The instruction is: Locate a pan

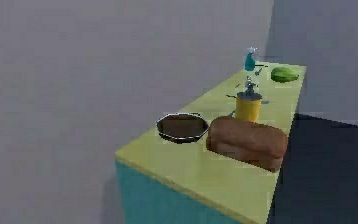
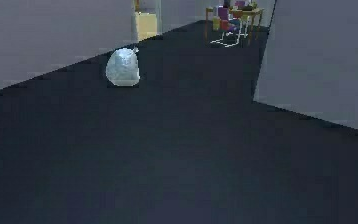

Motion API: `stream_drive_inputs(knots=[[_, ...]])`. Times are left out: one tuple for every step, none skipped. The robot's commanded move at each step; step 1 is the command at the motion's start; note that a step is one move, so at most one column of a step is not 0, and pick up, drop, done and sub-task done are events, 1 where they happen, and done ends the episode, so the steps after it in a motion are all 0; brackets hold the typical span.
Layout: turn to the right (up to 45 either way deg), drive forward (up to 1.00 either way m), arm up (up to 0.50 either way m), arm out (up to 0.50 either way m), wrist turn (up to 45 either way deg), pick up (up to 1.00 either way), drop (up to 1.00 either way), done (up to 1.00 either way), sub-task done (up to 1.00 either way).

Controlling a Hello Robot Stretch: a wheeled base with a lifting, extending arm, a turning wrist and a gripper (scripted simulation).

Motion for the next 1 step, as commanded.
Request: stream_drive_inputs(knots=[[0.0, 0.00, 0.00, 0.00, 0.0, 0.00, 0.00, 1.00, 0.00]])
